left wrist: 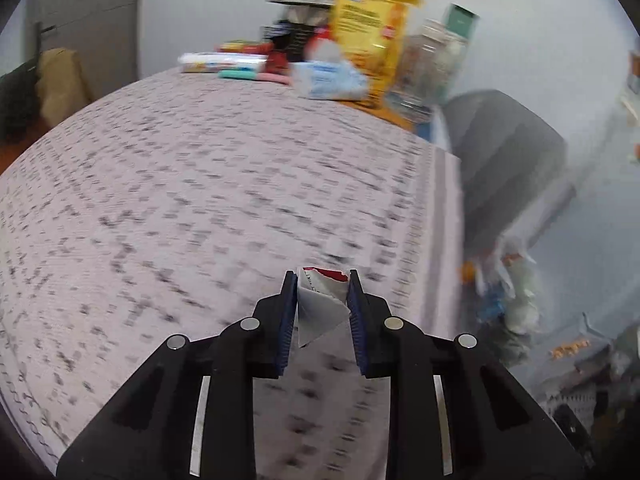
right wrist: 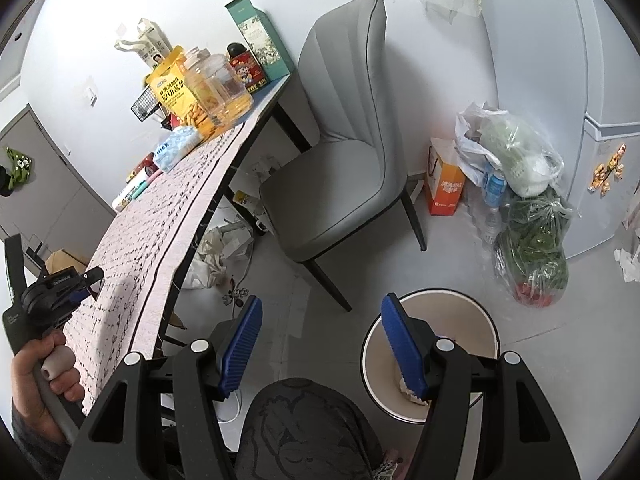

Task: Collect trash
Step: 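Carry the paper over the beige bin and open the left tool to drop it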

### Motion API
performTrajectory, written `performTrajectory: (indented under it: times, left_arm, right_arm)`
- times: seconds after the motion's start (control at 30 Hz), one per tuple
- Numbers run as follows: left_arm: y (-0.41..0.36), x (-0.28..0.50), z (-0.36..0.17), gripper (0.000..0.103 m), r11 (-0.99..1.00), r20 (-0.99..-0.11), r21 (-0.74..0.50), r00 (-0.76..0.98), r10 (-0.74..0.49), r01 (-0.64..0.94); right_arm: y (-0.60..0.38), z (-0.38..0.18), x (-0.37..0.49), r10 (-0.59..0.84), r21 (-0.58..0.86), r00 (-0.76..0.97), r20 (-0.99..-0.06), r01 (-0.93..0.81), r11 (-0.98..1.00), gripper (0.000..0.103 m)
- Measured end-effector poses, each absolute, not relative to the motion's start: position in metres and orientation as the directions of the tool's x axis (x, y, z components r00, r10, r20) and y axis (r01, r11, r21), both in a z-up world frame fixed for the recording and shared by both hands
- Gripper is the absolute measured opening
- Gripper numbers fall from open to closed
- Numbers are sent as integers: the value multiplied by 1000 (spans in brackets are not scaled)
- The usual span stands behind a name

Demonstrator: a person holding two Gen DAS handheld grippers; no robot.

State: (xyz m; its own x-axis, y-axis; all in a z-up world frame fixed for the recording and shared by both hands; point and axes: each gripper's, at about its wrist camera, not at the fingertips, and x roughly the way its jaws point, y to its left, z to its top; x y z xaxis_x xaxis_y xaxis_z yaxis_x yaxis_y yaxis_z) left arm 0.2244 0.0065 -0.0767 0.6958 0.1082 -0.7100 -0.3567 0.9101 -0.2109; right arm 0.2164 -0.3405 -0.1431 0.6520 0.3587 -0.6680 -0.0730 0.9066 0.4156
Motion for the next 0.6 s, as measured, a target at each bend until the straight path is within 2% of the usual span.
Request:
performTrajectory:
  times: [0.23,0.6]
  left_arm:
    - [-86,238,-79,25,964,-711,-235,698,-83,-125]
    - [-203,270,-123,25,954,-801,-271,520,-298,129]
  right_arm:
    - [-370,-142,214,325,417,674,-663,-29,909,62]
    - [-434,-157,208,259,438,700,-666,86,895,62]
